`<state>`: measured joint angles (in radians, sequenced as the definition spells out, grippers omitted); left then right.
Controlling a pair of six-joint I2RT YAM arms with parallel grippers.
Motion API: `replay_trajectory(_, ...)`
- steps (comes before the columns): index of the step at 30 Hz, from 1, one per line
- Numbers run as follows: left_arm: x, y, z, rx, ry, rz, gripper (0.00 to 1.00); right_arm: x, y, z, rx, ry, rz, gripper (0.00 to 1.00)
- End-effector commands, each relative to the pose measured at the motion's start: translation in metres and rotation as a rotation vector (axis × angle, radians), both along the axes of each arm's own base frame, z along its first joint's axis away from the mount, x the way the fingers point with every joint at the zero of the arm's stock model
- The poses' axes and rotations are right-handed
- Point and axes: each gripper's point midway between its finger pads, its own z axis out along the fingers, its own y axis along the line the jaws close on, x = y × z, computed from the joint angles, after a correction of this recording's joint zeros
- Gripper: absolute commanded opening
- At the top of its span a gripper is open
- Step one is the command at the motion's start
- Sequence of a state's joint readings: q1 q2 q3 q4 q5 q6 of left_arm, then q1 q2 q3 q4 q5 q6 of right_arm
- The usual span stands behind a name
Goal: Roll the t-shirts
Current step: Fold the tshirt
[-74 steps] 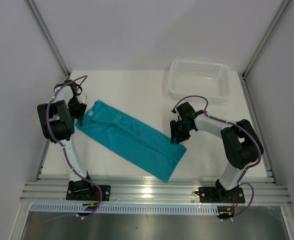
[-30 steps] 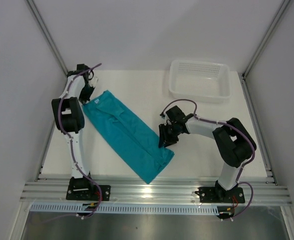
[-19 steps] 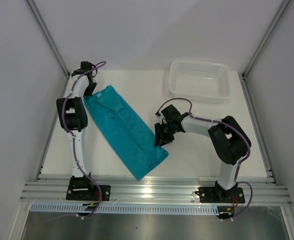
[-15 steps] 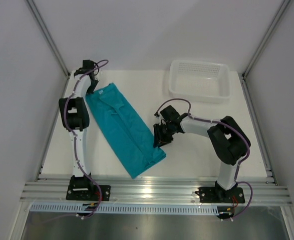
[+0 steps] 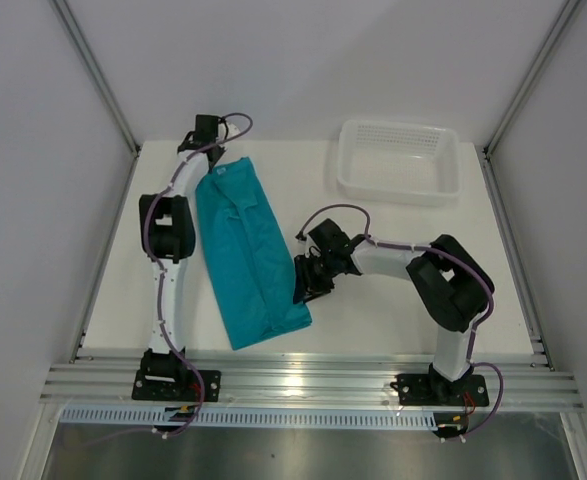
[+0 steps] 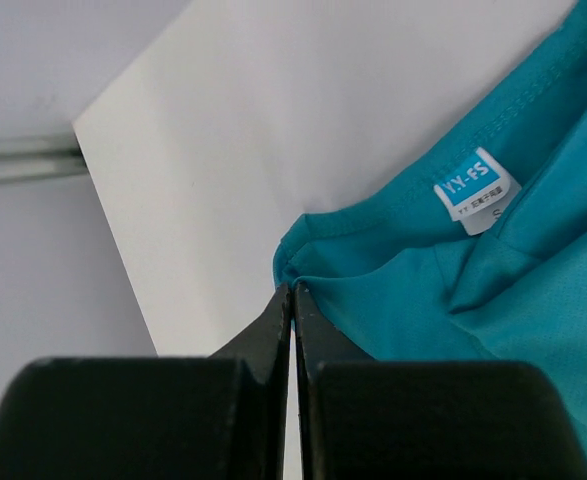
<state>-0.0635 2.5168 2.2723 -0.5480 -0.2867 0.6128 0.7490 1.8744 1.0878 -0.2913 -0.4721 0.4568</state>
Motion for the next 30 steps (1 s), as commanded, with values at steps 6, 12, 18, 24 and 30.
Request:
replay_trajectory(6, 0.036, -0.051, 0.021, 0.085, -0.142, -0.142, 0.01, -0.026, -0.024, -0.017, -0.095, 0.053, -0.013, 0.4)
replay_trajectory(12, 0.049, -0.075, 0.026, 0.129, -0.199, -0.206, 0.01, -0.02, -0.028, -0.01, -0.09, 0.041, -0.048, 0.41)
replay_trajectory(18, 0.055, -0.102, 0.03, 0.103, -0.238, -0.26, 0.01, -0.006, -0.038, -0.003, -0.087, 0.04, -0.114, 0.47)
replay_trajectory(24, 0.06, -0.136, 0.032, 0.106, -0.277, -0.335, 0.01, -0.005, -0.054, -0.002, -0.099, 0.049, -0.156, 0.48)
replay_trajectory(30, 0.065, -0.168, 0.032, 0.177, -0.335, -0.411, 0.01, -0.01, -0.057, 0.0, -0.081, 0.062, -0.162, 0.47)
